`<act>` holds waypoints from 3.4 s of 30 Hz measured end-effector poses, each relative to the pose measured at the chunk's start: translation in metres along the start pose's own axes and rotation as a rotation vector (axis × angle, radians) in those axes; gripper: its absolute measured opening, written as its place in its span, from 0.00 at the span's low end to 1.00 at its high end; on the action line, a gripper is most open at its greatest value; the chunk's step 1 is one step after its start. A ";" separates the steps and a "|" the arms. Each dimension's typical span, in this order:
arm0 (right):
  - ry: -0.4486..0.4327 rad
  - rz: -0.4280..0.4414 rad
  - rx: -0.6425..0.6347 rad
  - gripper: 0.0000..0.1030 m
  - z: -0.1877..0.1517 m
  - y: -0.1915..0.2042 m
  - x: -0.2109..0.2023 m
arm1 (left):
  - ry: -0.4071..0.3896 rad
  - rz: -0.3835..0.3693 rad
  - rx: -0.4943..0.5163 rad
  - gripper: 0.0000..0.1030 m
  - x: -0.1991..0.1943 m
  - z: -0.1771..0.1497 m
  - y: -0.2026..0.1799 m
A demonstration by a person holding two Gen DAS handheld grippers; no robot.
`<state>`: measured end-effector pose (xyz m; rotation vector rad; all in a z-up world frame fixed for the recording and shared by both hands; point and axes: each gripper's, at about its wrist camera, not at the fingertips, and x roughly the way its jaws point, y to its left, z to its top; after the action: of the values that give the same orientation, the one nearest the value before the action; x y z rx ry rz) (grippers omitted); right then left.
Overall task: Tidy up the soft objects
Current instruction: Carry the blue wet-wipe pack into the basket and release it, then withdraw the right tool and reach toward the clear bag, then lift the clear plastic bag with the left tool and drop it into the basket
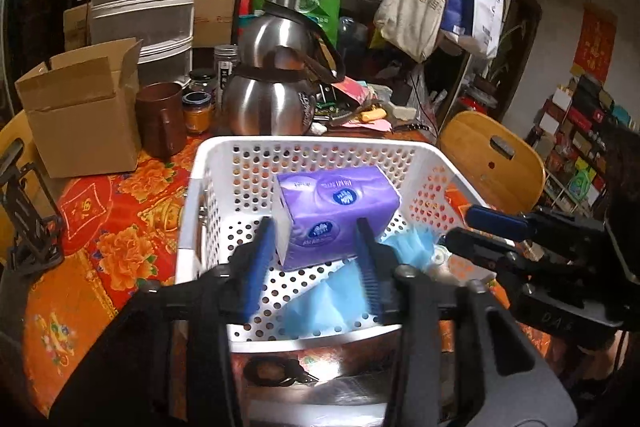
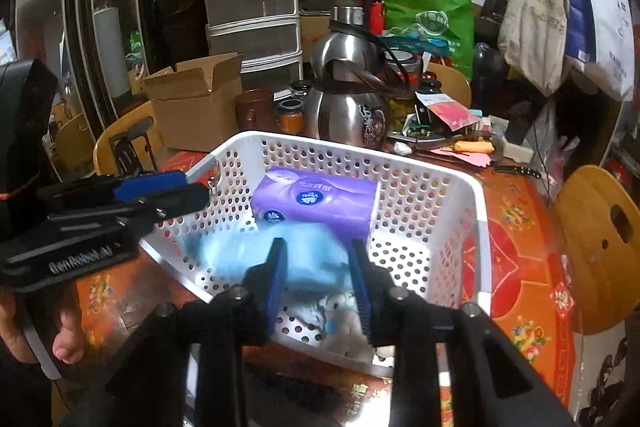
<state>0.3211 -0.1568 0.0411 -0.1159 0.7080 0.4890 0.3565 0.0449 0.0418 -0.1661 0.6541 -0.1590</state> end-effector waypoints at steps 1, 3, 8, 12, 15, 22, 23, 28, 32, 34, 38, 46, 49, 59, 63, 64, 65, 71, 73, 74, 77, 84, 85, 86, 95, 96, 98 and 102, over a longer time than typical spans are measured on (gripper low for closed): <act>-0.001 -0.001 0.008 0.43 -0.001 -0.002 0.000 | -0.005 0.002 -0.010 0.60 -0.001 0.000 0.003; -0.009 -0.017 0.020 0.60 -0.002 -0.007 -0.001 | -0.020 0.019 -0.007 0.68 -0.004 0.000 0.005; -0.004 -0.038 0.023 0.74 -0.007 -0.010 0.000 | -0.029 0.020 0.015 0.85 -0.012 -0.005 0.002; 0.006 -0.038 0.022 0.77 -0.013 -0.012 0.001 | -0.042 0.033 0.040 0.91 -0.018 -0.011 -0.005; -0.002 -0.041 0.036 0.78 -0.019 -0.016 -0.006 | -0.023 0.027 0.030 0.91 -0.022 -0.020 -0.005; -0.040 -0.090 0.056 0.79 -0.070 -0.016 -0.044 | -0.020 0.059 0.036 0.91 -0.060 -0.073 0.000; -0.037 -0.093 0.060 0.80 -0.083 -0.015 -0.048 | -0.020 0.060 0.031 0.92 -0.067 -0.084 0.002; 0.000 -0.074 0.110 0.81 -0.144 -0.013 -0.056 | 0.013 0.113 0.002 0.92 -0.077 -0.139 0.017; 0.016 -0.065 0.137 0.81 -0.173 -0.010 -0.056 | 0.049 0.128 -0.036 0.92 -0.067 -0.162 0.035; 0.010 -0.044 0.136 0.81 -0.180 -0.008 -0.057 | 0.076 0.123 -0.064 0.92 -0.057 -0.169 0.046; 0.008 -0.035 0.113 0.70 -0.183 -0.003 -0.052 | 0.133 0.124 -0.095 0.92 -0.033 -0.176 0.059; 0.053 -0.010 0.090 0.46 -0.183 0.003 -0.038 | 0.170 0.065 -0.082 0.88 -0.012 -0.178 0.056; 0.063 -0.007 0.092 0.37 -0.183 0.003 -0.035 | 0.159 0.053 -0.060 0.71 -0.013 -0.178 0.050; 0.068 -0.016 0.093 0.15 -0.179 0.002 -0.031 | 0.153 0.019 -0.014 0.04 -0.019 -0.183 0.035; 0.050 -0.028 0.083 0.12 -0.180 0.004 -0.034 | 0.138 0.012 -0.027 0.01 -0.023 -0.183 0.038; 0.047 -0.028 0.086 0.11 -0.180 0.004 -0.035 | 0.134 0.013 -0.024 0.01 -0.024 -0.183 0.038; 0.043 -0.024 0.089 0.10 -0.180 0.003 -0.035 | 0.133 0.013 -0.022 0.00 -0.024 -0.184 0.038; 0.030 -0.024 0.094 0.09 -0.179 0.002 -0.037 | 0.098 0.032 -0.043 0.00 -0.033 -0.184 0.044; 0.027 -0.020 0.099 0.09 -0.179 0.001 -0.038 | 0.071 0.035 -0.069 0.00 -0.039 -0.183 0.051; 0.025 -0.019 0.103 0.09 -0.180 0.001 -0.038 | 0.063 0.034 -0.084 0.00 -0.041 -0.182 0.054; 0.018 -0.021 0.102 0.09 -0.179 0.002 -0.039 | 0.048 0.032 -0.098 0.00 -0.044 -0.181 0.058; -0.002 -0.019 0.104 0.08 -0.180 0.002 -0.043 | 0.029 0.015 -0.107 0.00 -0.048 -0.180 0.060; -0.002 -0.017 0.104 0.08 -0.180 0.002 -0.043 | 0.022 0.017 -0.112 0.00 -0.050 -0.180 0.061; -0.003 -0.015 0.105 0.07 -0.181 0.002 -0.044 | 0.015 0.020 -0.114 0.00 -0.052 -0.179 0.061; -0.008 -0.012 0.105 0.07 -0.180 0.002 -0.044 | 0.062 0.035 -0.070 0.49 -0.048 -0.180 0.061; -0.004 -0.015 0.103 0.07 -0.180 0.002 -0.043 | 0.075 0.062 -0.068 0.60 -0.044 -0.180 0.060; -0.001 -0.012 0.107 0.07 -0.180 0.001 -0.043 | 0.087 0.084 -0.062 0.70 -0.040 -0.180 0.060; 0.002 -0.003 0.118 0.07 -0.180 -0.001 -0.042 | 0.120 0.088 -0.072 0.71 -0.029 -0.178 0.063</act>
<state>0.1870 -0.2220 -0.0677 -0.0066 0.7364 0.4434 0.2302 0.0934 -0.0932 -0.1973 0.7862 -0.0612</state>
